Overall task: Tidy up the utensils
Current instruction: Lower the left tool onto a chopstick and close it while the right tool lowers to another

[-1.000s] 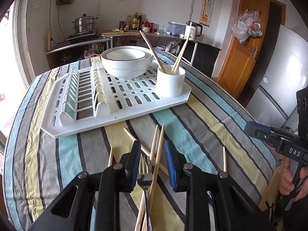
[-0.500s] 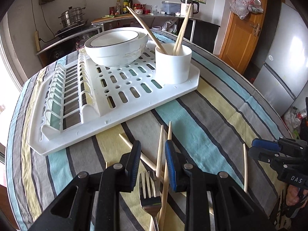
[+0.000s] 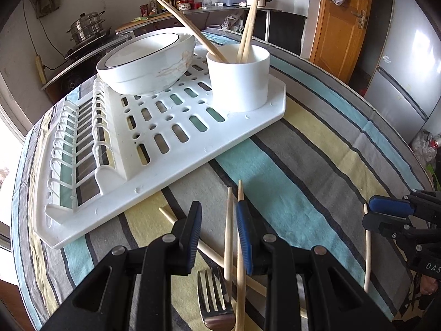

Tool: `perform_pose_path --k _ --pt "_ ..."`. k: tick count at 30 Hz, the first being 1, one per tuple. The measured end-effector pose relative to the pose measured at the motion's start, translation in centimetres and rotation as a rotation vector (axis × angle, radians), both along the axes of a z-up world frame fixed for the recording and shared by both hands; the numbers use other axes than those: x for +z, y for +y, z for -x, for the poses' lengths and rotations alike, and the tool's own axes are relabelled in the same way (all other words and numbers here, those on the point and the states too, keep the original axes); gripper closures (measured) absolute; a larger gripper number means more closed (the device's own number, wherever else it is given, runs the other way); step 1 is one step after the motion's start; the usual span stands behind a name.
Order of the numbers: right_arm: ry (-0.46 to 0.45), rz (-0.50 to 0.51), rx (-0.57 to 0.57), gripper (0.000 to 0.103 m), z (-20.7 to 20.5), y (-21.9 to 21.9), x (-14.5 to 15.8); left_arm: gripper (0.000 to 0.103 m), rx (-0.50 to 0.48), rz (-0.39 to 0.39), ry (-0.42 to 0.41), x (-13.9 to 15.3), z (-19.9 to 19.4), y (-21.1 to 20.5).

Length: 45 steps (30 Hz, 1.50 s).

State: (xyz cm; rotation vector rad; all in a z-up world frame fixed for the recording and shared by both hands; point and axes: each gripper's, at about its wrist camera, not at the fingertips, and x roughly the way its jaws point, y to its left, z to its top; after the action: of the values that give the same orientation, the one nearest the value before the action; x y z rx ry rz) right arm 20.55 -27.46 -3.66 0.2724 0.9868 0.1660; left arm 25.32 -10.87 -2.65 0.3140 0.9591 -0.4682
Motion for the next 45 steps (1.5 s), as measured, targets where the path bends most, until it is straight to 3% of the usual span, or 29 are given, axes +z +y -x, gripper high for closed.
perform_pose_path --k 6,25,29,45 --pt "0.009 0.032 0.001 0.075 -0.1 0.6 0.1 0.076 -0.017 -0.03 0.009 0.1 0.0 -0.4" --pt "0.011 0.007 0.001 0.075 -0.1 0.2 0.0 0.076 -0.027 -0.043 0.023 -0.5 0.8 -0.9" --pt "0.011 0.007 0.003 0.075 -0.1 0.1 0.0 0.076 0.006 0.013 0.007 0.8 0.4 0.2" --pt "0.006 0.023 0.003 0.076 -0.1 0.1 -0.1 0.077 -0.043 -0.064 0.015 -0.5 0.6 -1.5"
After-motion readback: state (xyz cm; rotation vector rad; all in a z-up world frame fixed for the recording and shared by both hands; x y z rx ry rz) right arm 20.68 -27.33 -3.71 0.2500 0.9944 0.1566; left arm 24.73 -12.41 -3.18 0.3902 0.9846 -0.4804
